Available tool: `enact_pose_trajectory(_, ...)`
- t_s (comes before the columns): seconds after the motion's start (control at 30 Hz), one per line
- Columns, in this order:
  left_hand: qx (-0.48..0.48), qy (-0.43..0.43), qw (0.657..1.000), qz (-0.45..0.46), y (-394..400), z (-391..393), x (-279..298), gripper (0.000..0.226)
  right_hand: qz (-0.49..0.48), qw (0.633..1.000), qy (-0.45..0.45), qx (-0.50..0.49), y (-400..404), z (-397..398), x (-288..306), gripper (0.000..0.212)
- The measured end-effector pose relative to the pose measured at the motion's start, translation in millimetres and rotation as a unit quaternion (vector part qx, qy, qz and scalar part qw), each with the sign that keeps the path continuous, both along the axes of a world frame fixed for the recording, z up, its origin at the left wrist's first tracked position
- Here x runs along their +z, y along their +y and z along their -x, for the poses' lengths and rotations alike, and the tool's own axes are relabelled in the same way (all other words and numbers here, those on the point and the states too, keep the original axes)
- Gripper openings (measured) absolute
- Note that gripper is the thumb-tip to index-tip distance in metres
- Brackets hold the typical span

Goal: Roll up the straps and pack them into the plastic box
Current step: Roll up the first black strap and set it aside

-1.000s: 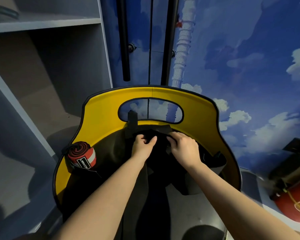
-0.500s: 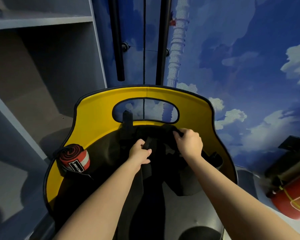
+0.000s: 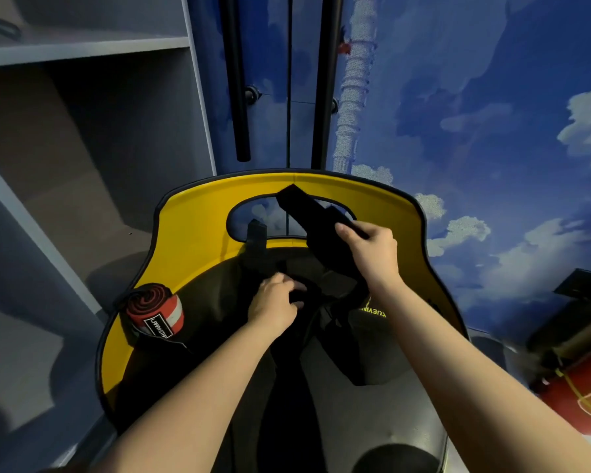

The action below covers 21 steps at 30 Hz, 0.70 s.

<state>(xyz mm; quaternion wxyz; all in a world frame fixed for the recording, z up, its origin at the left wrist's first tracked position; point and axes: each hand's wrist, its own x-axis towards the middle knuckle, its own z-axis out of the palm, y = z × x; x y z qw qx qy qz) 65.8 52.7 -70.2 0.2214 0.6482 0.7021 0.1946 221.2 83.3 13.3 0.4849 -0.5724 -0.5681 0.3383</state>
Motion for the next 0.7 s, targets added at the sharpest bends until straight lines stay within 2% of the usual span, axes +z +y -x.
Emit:
enact_pose_trajectory(0.07, -0.028, -0.120, 0.989, 0.082, -3, -2, 0, 0.026, -0.004, 1.000, 0.022, 0.014, 3, 6, 17, 0.025)
enact_pose_trajectory(0.13, -0.017, -0.230, 0.964, 0.135, -10, -8, 7, 0.025, 0.002, 0.998, 0.050, 0.035, 8, 12, 32, 0.018)
enact_pose_trajectory(0.23, -0.021, -0.275, 0.942, 0.192, -18, -15, 8, 0.032, 0.043, 0.990, 0.111, 0.078, 11, 22, 48, 0.010)
enact_pose_trajectory(0.33, -0.002, -0.374, 0.900, 0.222, -23, -19, -1, 0.028, 0.117, 0.972, 0.172, 0.106, 14, 32, 39, 0.018)
enact_pose_trajectory(0.37, 0.056, -0.446, 0.869, 0.207, -23, -18, -1, 0.029, 0.146, 0.964, 0.195, 0.108, 15, 35, 31, 0.018)
enact_pose_trajectory(0.43, 0.172, -0.643, 0.728, 0.163, -17, -12, 7, 0.031, 0.209, 0.941, 0.245, 0.100, 16, 40, 16, 0.021)
enact_pose_trajectory(0.47, 0.198, -0.699, 0.674, 0.130, -12, -5, 11, 0.032, 0.237, 0.931, 0.261, 0.088, 17, 41, 7, 0.023)
enact_pose_trajectory(0.5, 0.198, -0.729, 0.646, 0.112, -8, 3, 19, 0.036, 0.263, 0.922, 0.271, 0.078, 18, 43, 0, 0.023)
enact_pose_trajectory(0.57, 0.172, -0.723, 0.660, 0.113, -2, 16, 29, 0.045, 0.301, 0.910, 0.277, 0.072, 19, 47, -13, 0.019)
enact_pose_trajectory(0.63, 0.157, -0.663, 0.713, 0.163, -2, 25, 34, 0.057, 0.322, 0.904, 0.271, 0.077, 19, 53, -25, 0.020)
enact_pose_trajectory(0.7, 0.171, -0.613, 0.753, 0.169, 1, 33, 31, 0.074, 0.326, 0.904, 0.263, 0.081, 20, 61, -33, 0.022)
